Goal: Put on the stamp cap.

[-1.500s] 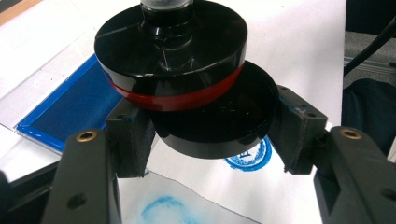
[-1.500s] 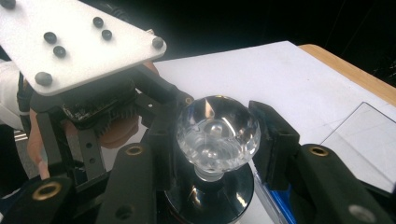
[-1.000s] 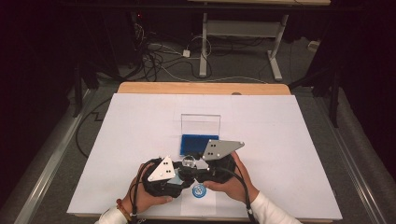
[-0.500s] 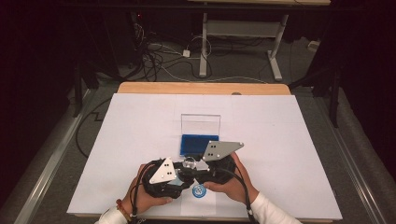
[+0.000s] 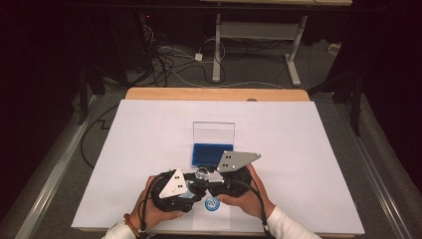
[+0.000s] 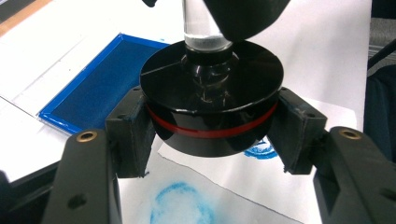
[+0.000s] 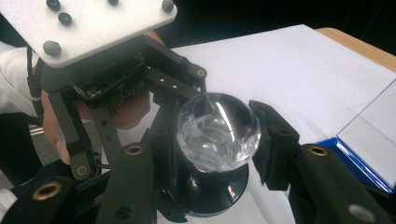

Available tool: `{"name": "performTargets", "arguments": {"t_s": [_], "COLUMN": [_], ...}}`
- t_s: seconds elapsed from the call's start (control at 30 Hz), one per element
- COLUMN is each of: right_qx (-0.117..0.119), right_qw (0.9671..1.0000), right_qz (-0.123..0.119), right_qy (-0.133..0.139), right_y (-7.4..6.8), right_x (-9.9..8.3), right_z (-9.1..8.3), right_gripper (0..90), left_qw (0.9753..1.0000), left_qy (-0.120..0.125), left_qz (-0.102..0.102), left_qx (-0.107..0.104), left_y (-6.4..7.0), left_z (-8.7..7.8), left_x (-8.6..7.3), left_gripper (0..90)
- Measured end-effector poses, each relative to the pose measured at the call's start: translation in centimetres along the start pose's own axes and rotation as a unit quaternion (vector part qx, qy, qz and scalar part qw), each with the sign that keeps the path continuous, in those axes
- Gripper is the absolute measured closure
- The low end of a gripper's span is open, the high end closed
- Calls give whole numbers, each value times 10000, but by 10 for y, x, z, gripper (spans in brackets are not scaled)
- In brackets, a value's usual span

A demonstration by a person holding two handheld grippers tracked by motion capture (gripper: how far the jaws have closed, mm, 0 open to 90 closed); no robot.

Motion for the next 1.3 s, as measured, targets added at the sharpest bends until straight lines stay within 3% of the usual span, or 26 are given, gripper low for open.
{"name": "performTargets", "arguments": {"t_s": [0.27, 0.73, 1.3], "right_qx": [33, 43, 31], "right_qw": [9999, 9999, 9995], "right_qz": [148, 155, 262], "right_qy": [48, 9, -181], "right_y": [2, 2, 3], "right_x": [-2, -4, -10], "right_z": [-2, -2, 5], "right_gripper": [569, 570, 568], "left_qw": [10000, 10000, 9999], "left_qy": [39, 31, -44], "left_qz": [-44, 29, -73], "left_qx": [26, 45, -127], "left_y": [1, 1, -2], "left_z": [-3, -4, 5], "left_x": [-1, -4, -11], "left_gripper": [364, 363, 359]}}
Point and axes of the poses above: each handheld gripper's, and its own axes: z roughly forward along the jaws, x roughly out of its top, y roughly to its right, the point moved 1 cm from there along z, roughly forward along the jaws, and after that the axes turned 3 degrees about -x, right-handed, at the moved point
